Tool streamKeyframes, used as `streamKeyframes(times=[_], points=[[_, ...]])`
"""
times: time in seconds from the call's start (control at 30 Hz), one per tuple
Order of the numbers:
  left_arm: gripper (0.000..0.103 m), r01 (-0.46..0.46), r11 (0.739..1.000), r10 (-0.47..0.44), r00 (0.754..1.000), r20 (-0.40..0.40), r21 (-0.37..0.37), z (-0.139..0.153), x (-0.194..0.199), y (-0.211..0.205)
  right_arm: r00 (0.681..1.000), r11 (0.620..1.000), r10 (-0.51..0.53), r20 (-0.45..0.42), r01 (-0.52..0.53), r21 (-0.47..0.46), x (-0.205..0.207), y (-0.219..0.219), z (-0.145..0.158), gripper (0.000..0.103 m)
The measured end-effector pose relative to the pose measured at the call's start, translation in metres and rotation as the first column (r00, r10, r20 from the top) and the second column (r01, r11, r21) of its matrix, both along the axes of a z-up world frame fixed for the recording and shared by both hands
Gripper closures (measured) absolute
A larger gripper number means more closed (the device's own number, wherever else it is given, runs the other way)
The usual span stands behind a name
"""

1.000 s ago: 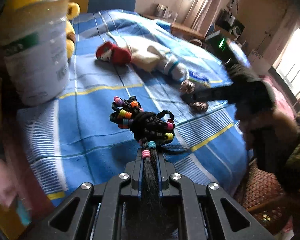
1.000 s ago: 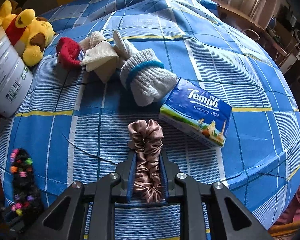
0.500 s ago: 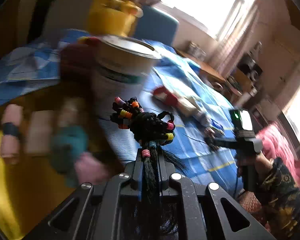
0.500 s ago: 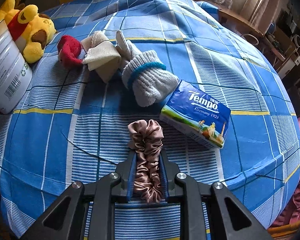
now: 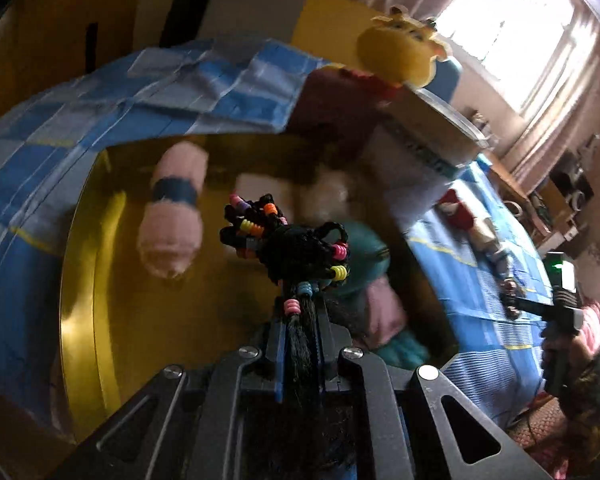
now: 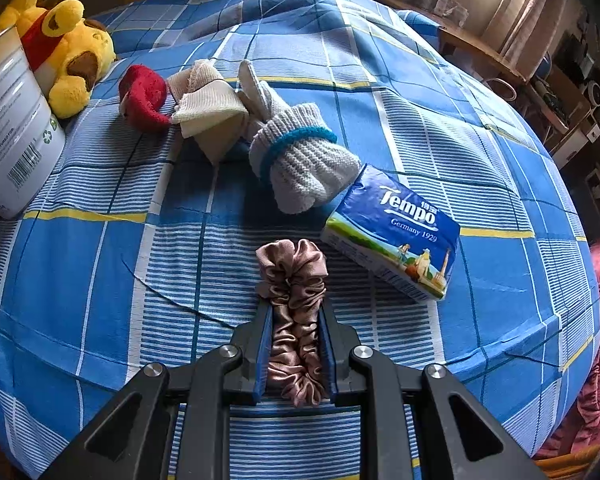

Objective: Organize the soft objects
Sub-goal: 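Drop the beaded hair tie in the gold tray while the right gripper holds the scrunchie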

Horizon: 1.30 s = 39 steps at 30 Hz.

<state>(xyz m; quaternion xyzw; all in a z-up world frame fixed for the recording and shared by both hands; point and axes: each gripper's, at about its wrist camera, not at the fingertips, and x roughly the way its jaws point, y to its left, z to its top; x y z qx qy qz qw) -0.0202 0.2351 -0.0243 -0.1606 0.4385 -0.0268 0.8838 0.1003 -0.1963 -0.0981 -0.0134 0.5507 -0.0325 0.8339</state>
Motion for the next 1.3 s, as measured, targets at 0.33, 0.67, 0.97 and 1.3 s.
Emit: streamKeyframes(times=[0.33, 0.67, 0.97, 1.3], points=[[0.073, -0.071, 0.995, 0.075, 0.995, -0.063, 0.069, -0.027, 0.004, 0.011, 1.0, 1.0, 0.001, 0.005, -0.001, -0.012, 0.0, 0.001, 0.001, 0.084], [0.057, -0.114, 0.971, 0.099, 0.992, 0.08, 0.212, 0.016, -0.016, 0.006, 1.0, 1.0, 0.007, 0.018, -0.007, -0.028, -0.001, 0.001, 0.001, 0.085], [0.057, -0.121, 0.964, 0.099, 0.99, 0.105, 0.235, 0.026, -0.025, 0.007, 1.0, 0.999, -0.007, 0.022, 0.008, -0.035, -0.002, 0.003, 0.0, 0.085], [0.057, -0.133, 0.962, 0.11, 0.988, 0.108, 0.24, 0.025, -0.027, 0.016, 0.999, 0.999, 0.013, 0.032, -0.015, 0.047, 0.001, 0.006, 0.028, 0.088]])
